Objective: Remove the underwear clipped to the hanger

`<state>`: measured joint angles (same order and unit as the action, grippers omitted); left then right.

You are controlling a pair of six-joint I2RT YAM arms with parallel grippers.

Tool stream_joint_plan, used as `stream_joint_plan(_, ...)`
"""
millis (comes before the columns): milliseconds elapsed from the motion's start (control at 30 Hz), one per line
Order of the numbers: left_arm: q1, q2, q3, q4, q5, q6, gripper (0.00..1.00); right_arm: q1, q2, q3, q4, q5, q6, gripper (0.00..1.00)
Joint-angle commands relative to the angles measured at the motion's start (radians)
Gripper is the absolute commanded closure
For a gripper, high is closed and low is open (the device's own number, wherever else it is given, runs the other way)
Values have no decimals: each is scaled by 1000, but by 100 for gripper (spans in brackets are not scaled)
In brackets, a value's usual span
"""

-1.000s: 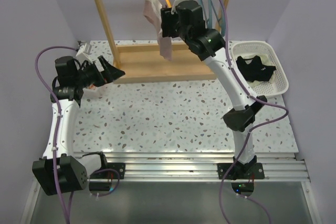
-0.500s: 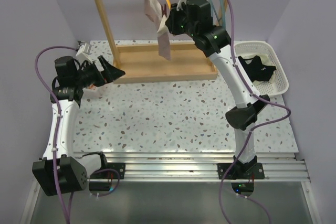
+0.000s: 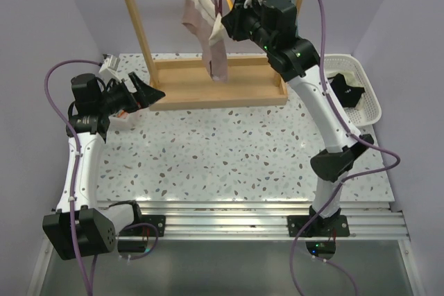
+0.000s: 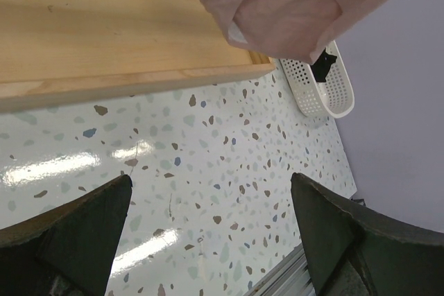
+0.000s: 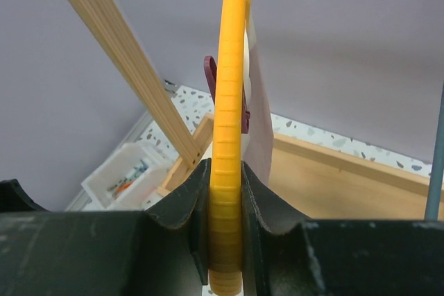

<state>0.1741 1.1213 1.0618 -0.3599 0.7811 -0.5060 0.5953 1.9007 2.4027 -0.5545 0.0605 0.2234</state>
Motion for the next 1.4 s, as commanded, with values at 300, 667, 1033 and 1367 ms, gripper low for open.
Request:
stream_joint_plan(300, -5, -8, 10, 38, -3, -20, 0, 1, -229, -262, 262, -53, 2, 100)
stream_joint_plan(667, -27, -35, -103, 225, 175, -170, 0, 162, -816, -956, 121, -62, -16, 100)
stream_joint_plan(1033, -366, -43, -335, 535, 26, -391, 0, 187, -1095, -1292, -107, 30, 86, 100)
stream_joint_plan(1367, -547, 106, -290, 438, -299, -261, 0, 189, -1175, -1485, -156, 76, 146, 100)
